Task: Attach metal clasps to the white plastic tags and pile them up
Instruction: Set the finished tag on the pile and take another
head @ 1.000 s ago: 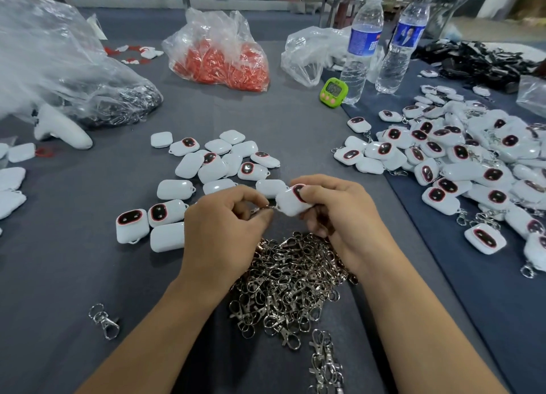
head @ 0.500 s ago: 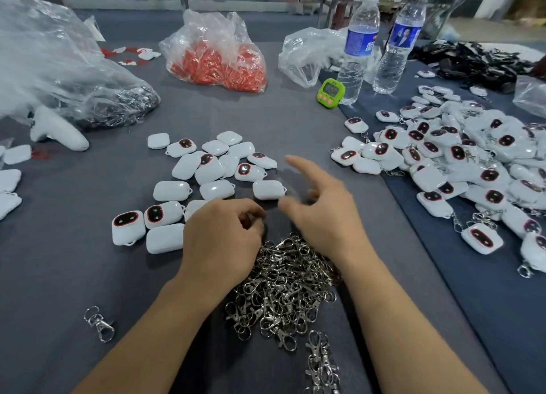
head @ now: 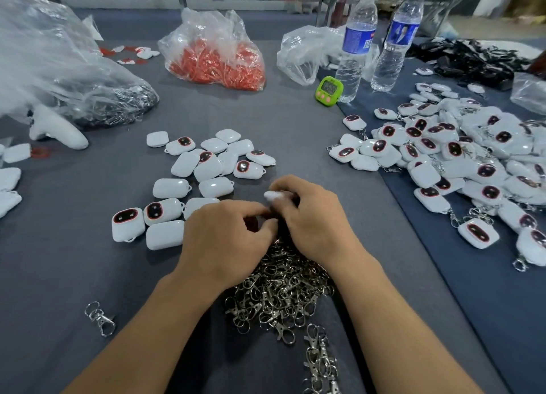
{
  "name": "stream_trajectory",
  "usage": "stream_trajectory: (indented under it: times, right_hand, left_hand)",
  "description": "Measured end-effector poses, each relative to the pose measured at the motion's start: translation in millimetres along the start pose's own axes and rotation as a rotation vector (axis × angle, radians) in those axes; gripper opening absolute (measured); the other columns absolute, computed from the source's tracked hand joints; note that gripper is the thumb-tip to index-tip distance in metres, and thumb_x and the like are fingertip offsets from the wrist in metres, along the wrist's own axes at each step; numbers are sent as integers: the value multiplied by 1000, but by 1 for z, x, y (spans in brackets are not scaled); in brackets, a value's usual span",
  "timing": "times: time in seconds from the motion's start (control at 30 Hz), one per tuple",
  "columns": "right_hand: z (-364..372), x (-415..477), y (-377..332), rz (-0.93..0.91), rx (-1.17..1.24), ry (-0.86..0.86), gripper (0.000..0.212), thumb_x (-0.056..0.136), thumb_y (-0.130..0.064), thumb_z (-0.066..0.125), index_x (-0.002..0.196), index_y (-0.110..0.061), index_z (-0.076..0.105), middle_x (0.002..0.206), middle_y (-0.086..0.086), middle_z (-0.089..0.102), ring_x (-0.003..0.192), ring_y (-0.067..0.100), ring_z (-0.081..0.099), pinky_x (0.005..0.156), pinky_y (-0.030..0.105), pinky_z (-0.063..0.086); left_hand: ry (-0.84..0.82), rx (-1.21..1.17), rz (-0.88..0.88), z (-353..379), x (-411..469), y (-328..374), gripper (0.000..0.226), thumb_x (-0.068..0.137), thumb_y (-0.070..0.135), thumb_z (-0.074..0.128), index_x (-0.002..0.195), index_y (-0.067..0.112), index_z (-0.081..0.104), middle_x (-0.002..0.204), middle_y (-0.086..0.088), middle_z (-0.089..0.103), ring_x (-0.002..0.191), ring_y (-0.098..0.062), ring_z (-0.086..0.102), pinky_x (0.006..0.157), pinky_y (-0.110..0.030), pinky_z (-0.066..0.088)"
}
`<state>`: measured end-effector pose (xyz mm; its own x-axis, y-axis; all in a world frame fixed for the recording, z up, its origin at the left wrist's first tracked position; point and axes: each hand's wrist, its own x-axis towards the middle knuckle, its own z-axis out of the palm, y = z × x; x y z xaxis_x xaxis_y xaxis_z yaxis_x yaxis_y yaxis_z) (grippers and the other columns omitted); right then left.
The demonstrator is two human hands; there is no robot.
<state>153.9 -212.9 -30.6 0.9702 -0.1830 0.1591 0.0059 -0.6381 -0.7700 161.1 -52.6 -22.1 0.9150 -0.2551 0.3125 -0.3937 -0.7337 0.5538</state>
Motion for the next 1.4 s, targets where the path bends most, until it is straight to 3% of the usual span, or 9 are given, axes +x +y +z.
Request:
stream_trajectory:
  times: [0.13,0.27,0.4,0.57,0.77,0.93,1.03,1.2,1.4]
  right_hand:
    - [-10,-2,0,94,162,179,22,96,-35,56,85,-30,74,78,-19,72,78,0,64,70,18,47]
    - [-16,-5,-2,215,478,288,27,95,-25,54,82,-10,72,63,0,62,55,13,52,52,30,42]
    - [-21,-9,-11,283,781,247,22,98,-12,56,86,-13,74,67,9,71,49,19,61,41,21,41]
    - [-26,-16,-15,328,1048,-23,26,88,16,58,102,-6,63,85,15,75,66,25,73,55,23,57]
    - [-26,-16,-12,299,1058,-127,32,90,20,51,90,-11,48,93,23,70,74,27,74,62,29,61]
    - [-22,-17,-14,229,875,-130,31,82,15,68,103,-7,73,84,13,71,73,20,68,65,26,58]
    - [-17,-18,-19,196,717,-141,19,74,1,77,90,-10,81,76,13,71,65,18,63,59,26,54]
    - [-15,-18,-22,211,713,-48,6,71,-5,77,75,-9,80,66,13,69,58,18,62,51,28,50]
    - [-21,-18,-21,280,817,25,5,68,-12,77,72,-11,78,68,11,69,58,19,64,49,22,46]
  left_hand:
    - [-197,-63,72,-6,-2,-2,27,71,62,60,89,48,75,84,23,66,79,-2,61,71,-25,47]
    - [-326,-162,126,-11,-1,-7,13,80,41,77,88,51,77,93,28,66,84,4,62,67,-11,38]
    - [-240,-200,78,-8,-5,-9,19,79,28,82,83,46,78,88,31,69,82,5,65,69,-10,42]
    - [-13,-296,-42,-7,-8,-10,17,82,27,80,84,44,78,72,34,69,71,11,67,66,-3,45]
    - [6,-467,-141,-7,-5,-9,28,85,16,79,80,44,75,71,22,74,67,1,73,66,-16,56]
    - [2,-516,-170,-6,-4,-9,27,83,15,81,77,41,77,71,17,75,66,-4,74,67,-27,61]
    - [0,-572,-179,-6,-3,-9,20,81,19,83,81,38,79,72,13,76,68,-8,74,70,-34,62]
    - [30,-553,-143,-4,-1,-5,18,76,23,87,75,38,78,68,17,74,62,-2,71,58,-15,53]
    - [75,-639,-191,-1,2,-4,19,81,17,82,76,35,79,71,10,76,67,-9,73,68,-26,58]
